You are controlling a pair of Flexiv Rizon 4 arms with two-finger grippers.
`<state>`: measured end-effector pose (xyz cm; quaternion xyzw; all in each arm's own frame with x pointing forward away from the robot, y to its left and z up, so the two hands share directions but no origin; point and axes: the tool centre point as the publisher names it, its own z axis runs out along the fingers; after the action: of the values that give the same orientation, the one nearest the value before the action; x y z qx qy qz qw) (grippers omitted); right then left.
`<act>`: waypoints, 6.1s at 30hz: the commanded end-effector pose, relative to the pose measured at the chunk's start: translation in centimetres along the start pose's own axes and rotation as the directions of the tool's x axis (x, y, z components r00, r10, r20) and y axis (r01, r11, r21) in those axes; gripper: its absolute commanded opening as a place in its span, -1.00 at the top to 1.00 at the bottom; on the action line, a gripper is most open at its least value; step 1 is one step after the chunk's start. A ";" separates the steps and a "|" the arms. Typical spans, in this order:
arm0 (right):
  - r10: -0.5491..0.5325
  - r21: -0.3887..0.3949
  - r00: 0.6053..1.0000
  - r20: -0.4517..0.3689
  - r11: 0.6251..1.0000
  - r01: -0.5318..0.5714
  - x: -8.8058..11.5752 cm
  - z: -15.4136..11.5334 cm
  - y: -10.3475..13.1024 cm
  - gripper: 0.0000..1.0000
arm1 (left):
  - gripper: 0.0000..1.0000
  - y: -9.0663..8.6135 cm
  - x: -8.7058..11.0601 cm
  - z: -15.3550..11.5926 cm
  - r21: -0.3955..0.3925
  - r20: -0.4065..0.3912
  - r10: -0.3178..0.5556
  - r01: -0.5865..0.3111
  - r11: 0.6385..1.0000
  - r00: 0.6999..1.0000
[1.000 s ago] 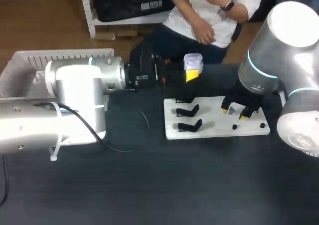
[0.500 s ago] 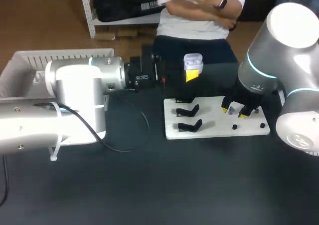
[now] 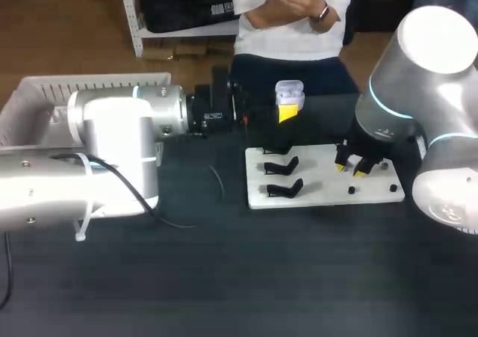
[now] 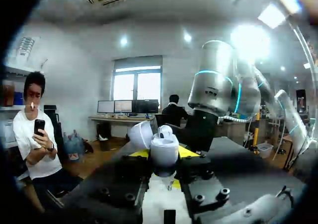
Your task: Pick up each earbud case from the left stands, insert the matching earbuds, close the lid, and place the case in the box.
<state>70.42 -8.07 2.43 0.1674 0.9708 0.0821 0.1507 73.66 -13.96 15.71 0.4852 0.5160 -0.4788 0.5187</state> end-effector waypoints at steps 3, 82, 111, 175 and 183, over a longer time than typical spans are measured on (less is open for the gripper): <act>-0.001 0.001 1.000 0.006 1.000 0.001 -0.2 0.3 0.2 0.34 | 1.00 -0.2 0.1 0.0 -0.008 0.006 0.005 -0.005 1.000 1.000; -0.720 -0.106 0.694 0.025 0.688 0.718 3.9 -18.3 13.3 1.00 | 1.00 -0.2 0.1 0.0 -0.008 0.006 0.005 -0.005 1.000 1.000; -0.652 -0.053 0.756 -0.057 0.758 0.650 -1.4 -16.9 16.2 1.00 | 1.00 -0.2 0.1 0.0 -0.008 0.006 0.005 -0.005 1.000 1.000; -0.688 -0.024 0.718 -0.108 0.723 0.690 -1.5 -14.8 15.7 1.00 | 1.00 -0.2 0.1 0.0 -0.008 0.006 0.005 -0.005 1.000 1.000; -0.695 -0.010 0.709 -0.123 0.715 0.699 -1.5 -14.4 15.3 1.00 | 1.00 -0.2 0.1 0.0 -0.008 0.006 0.005 -0.005 1.000 1.000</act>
<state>71.47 3.92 19.91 -0.2134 0.9704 0.0132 0.1125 73.66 -13.93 15.49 0.4852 0.5165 -0.4786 0.5184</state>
